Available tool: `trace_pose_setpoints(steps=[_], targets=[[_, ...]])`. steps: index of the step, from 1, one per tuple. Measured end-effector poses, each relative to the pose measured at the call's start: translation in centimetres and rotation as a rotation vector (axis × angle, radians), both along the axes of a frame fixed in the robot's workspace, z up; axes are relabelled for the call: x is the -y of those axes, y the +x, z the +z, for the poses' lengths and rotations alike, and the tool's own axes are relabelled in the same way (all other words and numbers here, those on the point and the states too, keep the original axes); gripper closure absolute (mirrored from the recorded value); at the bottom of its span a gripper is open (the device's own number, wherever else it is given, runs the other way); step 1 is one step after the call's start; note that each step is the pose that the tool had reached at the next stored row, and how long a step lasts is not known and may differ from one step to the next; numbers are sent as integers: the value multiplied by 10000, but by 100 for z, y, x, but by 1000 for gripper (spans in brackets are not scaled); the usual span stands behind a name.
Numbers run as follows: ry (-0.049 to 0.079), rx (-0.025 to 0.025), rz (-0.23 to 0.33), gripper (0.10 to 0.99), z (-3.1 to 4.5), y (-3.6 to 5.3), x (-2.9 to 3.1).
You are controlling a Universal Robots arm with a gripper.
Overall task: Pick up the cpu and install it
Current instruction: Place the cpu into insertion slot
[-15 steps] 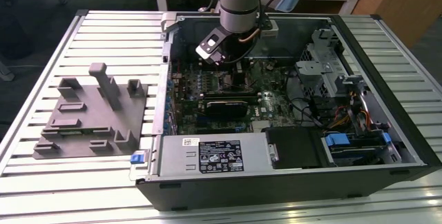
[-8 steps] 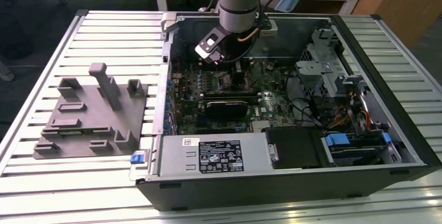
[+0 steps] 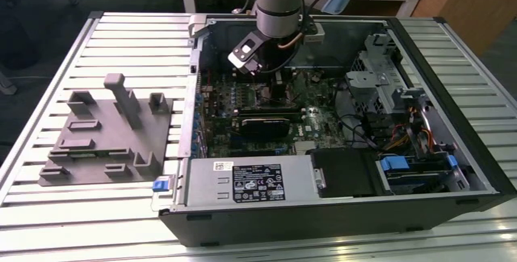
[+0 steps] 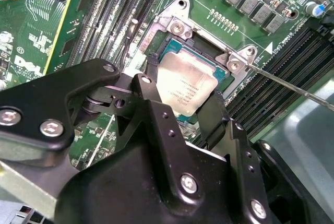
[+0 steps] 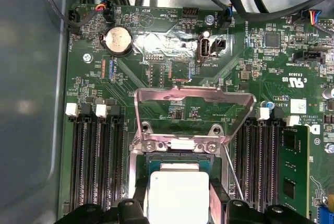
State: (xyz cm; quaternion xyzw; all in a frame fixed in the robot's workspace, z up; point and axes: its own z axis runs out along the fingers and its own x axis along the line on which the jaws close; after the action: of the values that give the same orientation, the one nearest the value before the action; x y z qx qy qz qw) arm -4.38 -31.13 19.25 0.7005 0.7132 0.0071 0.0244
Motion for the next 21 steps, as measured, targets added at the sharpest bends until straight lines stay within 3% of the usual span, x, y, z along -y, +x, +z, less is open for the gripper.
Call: trace_pose_setpoints(steps=[2,3,16,18,21], targets=[[2,1,0,533,-1,0,-1],[1,0,0,471,-1,0,-1],[-2,-2,-1,471,19,0,0],[-4,-3,0,549,20,-1,0],[-3,-2,-1,549,20,-1,0]])
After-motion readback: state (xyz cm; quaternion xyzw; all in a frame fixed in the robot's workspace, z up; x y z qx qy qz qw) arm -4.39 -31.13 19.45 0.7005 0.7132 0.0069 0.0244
